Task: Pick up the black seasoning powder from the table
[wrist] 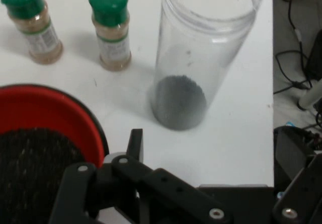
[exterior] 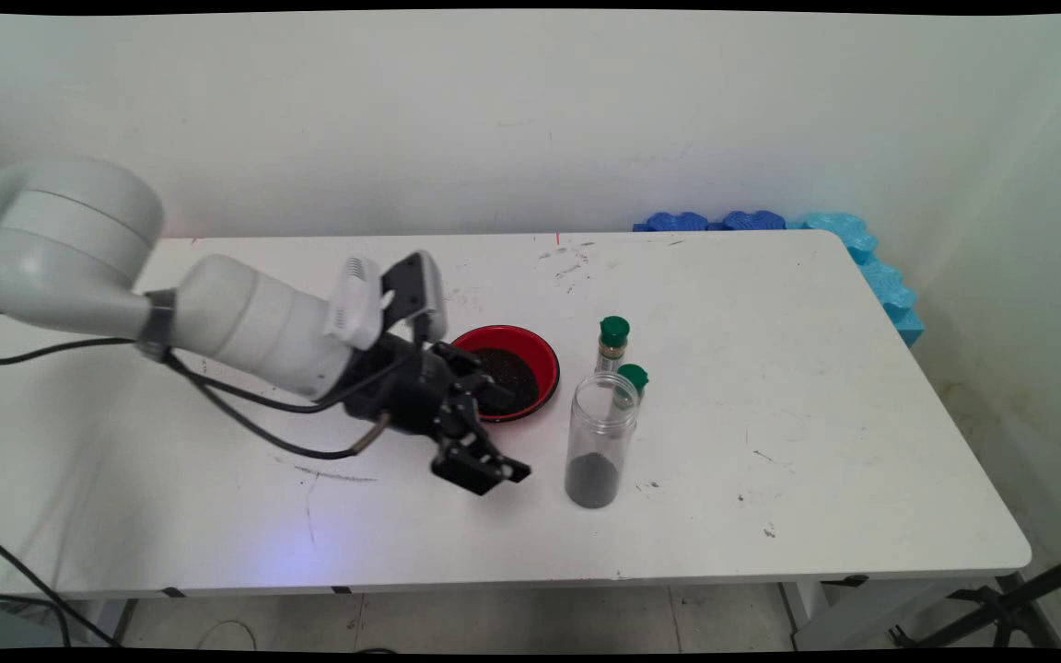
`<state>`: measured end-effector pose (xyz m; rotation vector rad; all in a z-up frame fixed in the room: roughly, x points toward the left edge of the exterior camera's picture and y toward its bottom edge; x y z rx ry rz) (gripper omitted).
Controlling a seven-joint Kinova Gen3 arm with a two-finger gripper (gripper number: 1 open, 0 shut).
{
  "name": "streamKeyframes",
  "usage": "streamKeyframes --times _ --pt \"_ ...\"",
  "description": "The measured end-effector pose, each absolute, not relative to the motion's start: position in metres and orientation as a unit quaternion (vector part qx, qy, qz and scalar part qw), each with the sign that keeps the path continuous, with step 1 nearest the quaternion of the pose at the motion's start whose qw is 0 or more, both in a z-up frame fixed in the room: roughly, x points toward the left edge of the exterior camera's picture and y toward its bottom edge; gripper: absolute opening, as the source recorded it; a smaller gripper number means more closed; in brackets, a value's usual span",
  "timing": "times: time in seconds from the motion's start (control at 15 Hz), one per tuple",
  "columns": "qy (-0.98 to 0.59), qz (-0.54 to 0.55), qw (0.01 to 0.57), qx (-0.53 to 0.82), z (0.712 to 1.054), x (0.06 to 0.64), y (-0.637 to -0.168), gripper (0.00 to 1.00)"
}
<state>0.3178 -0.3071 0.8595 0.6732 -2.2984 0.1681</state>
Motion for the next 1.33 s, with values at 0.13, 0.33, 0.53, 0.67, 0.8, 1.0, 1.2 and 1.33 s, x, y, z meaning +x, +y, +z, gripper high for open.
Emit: streamKeyframes --times 0.13,0.33,0.53,0.67,0.8,1.0,1.2,1.33 --pt "-0.891 0.065 0.367 0.259 0.852 0.307 -0.314 1.00" --pt "-0.890 0.065 0.372 0.256 0.844 0.295 -0.323 1.00" --pt "-0.889 0.067 0.376 0.254 0.840 0.289 -0.329 1.00" --pt "-0.888 0.067 0.378 0.253 0.837 0.285 -0.332 1.00" --pt "-0.887 0.067 0.381 0.253 0.835 0.281 -0.336 1.00" --pt "-0.885 0.067 0.386 0.251 0.832 0.276 -0.340 1.00" --pt "-0.883 0.068 0.390 0.250 0.831 0.273 -0.344 1.00" --pt "-0.883 0.069 0.392 0.249 0.831 0.272 -0.345 1.00"
